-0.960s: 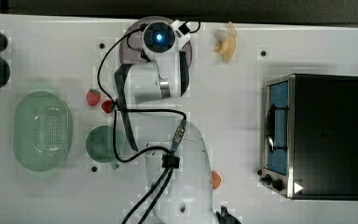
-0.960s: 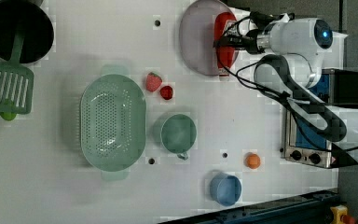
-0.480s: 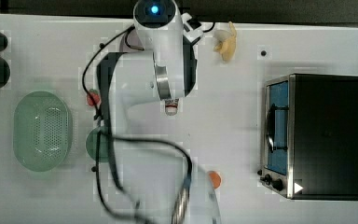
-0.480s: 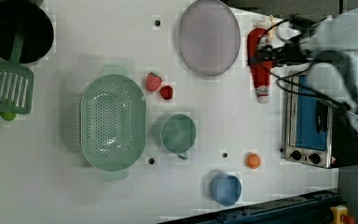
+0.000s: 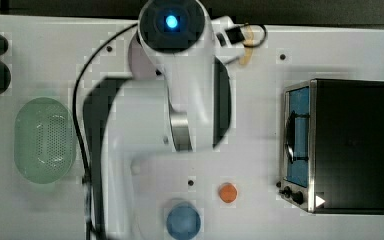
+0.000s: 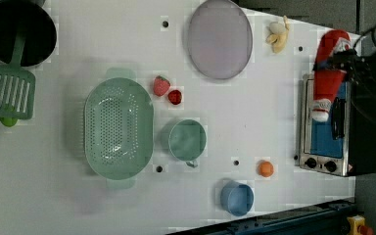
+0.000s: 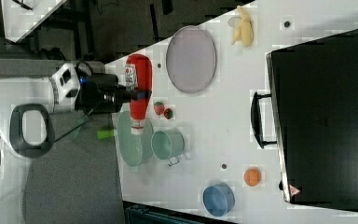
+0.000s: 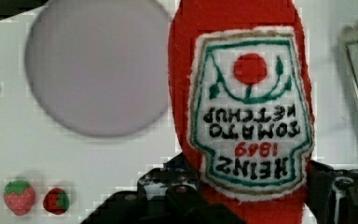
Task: Pick ketchup from plate and place it on table.
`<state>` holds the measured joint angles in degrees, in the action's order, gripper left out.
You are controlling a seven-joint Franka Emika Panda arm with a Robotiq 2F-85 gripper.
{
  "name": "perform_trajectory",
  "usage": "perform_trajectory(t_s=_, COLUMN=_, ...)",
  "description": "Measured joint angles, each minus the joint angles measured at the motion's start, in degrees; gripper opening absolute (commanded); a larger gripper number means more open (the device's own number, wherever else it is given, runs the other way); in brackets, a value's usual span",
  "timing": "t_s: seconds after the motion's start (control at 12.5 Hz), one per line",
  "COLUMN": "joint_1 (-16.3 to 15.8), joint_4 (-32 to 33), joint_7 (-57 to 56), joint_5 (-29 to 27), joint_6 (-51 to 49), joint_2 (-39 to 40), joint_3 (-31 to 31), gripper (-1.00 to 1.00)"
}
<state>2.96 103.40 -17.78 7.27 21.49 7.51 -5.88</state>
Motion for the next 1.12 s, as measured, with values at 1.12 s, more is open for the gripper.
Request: perform_trajectory(t_s=1.12, joint_1=2.77, joint_4=35.47, joint_7=4.78, joint_5=-5.87, joint_6=35.47, joint_2=6.64, joint_3=3.01, gripper=0.7)
